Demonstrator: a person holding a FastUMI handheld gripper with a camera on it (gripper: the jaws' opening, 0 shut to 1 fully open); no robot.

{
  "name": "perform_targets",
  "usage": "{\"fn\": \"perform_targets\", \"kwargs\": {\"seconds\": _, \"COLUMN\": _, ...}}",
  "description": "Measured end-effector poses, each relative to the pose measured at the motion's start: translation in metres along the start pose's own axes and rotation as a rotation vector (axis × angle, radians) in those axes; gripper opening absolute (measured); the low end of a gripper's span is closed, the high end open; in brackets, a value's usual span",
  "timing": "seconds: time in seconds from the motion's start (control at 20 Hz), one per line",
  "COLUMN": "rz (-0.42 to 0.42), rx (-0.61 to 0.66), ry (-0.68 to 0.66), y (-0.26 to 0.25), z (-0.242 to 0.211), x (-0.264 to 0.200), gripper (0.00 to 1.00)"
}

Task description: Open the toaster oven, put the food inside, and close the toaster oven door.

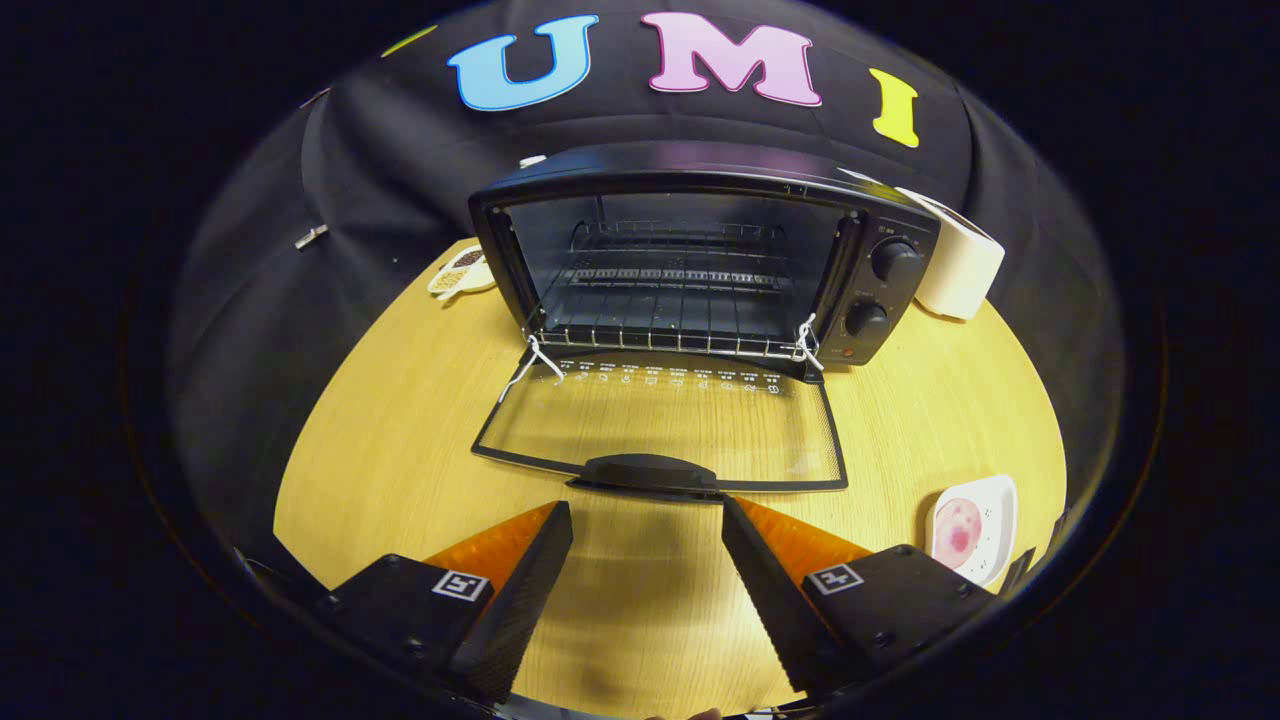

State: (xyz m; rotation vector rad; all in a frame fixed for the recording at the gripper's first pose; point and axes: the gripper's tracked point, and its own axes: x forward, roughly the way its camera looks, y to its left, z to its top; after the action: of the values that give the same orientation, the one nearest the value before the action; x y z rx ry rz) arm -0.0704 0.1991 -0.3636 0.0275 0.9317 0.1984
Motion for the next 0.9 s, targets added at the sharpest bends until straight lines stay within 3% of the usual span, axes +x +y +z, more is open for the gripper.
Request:
{"fn": "perform_targets", "kwargs": {"seconds": 0.35, "rz": 0.185, "rx": 0.01, "ry": 0.079, "y": -0.048, "z": -0.008, "x": -0.065, "gripper": 0.99}}
{"fn": "perform_targets", "kwargs": {"seconds": 0.9, "rz": 0.065, "rx": 0.054, "ry": 0.328, "y": -0.262, "z": -0.055, "x": -0.111, "gripper": 0.99}}
